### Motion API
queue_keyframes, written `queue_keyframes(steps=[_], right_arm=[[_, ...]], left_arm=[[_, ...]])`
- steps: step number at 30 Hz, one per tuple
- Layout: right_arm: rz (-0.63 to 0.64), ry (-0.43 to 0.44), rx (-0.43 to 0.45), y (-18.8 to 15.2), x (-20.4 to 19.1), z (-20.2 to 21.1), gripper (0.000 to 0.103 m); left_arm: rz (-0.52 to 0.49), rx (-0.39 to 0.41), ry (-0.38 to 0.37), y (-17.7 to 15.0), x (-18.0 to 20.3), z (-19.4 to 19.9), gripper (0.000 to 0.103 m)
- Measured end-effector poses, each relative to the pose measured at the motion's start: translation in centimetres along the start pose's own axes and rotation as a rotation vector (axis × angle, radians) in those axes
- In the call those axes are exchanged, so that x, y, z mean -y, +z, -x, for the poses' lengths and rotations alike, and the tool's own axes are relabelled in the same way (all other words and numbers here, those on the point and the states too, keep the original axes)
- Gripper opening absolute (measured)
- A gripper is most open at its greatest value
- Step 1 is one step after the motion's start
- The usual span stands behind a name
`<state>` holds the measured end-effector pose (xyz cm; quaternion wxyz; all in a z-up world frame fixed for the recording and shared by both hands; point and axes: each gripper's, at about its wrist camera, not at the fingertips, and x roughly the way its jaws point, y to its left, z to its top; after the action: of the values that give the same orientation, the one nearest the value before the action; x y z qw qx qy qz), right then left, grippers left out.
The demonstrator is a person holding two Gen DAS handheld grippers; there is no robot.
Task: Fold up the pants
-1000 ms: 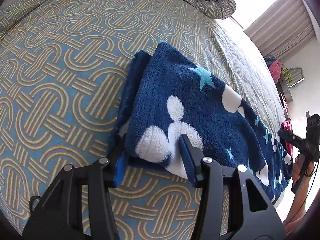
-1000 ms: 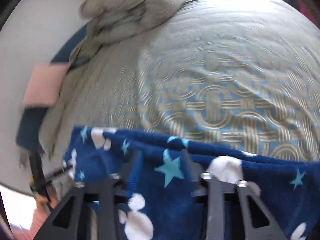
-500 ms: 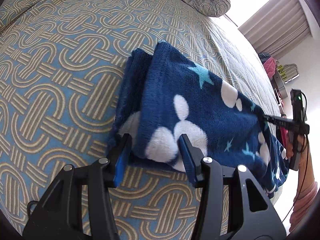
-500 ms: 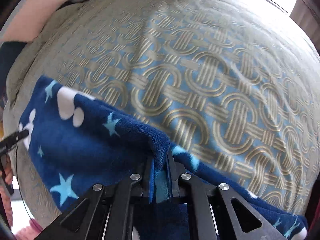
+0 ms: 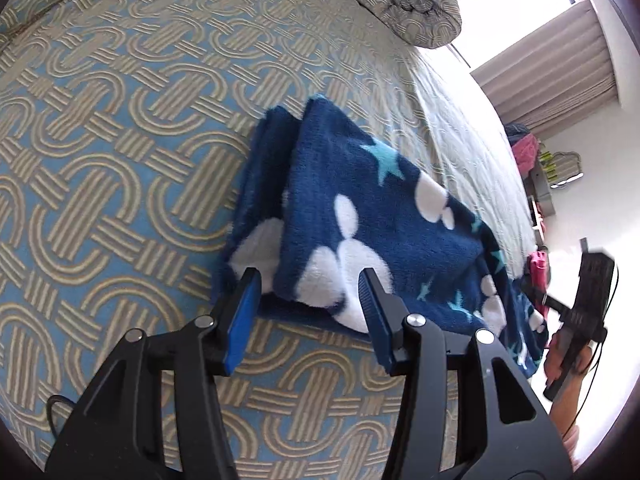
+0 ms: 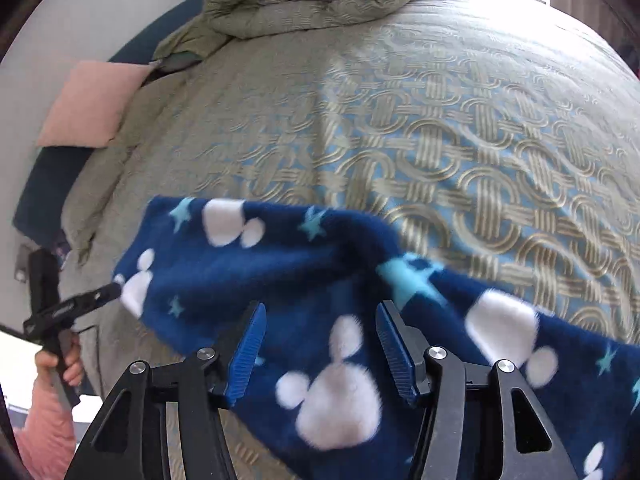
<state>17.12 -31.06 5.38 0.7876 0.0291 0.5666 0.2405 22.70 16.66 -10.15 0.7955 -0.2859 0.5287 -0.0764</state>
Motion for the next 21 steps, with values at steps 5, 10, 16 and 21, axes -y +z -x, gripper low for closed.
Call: queue_keyframes(steps=[5, 10, 16, 21], right_arm=[[0.038, -0.075, -0.057, -7.7, -1.9, -0.6, 0.062], [-0.040, -0.114, -0.033, -13.3, 0.0, 1.2, 0.062], [-0.159, -0.056, 0.008, -14.9, 2.7, 3.7, 0.062], [-0.303, -0.009, 0.070, -14.2, 4.5, 4.4, 0.063]], left_arm=[[0.018, -0.016, 0.033, 1.2, 0.2, -2.2, 0.016], [0.033, 0.084, -0.003, 2.2, -0.5, 1.6, 0.016], [0.028, -0.031, 0.078, 1.2, -1.7, -0.2, 0.035], [0.129, 0.012, 0.072, -0.5, -2.5, 1.7, 0.073]])
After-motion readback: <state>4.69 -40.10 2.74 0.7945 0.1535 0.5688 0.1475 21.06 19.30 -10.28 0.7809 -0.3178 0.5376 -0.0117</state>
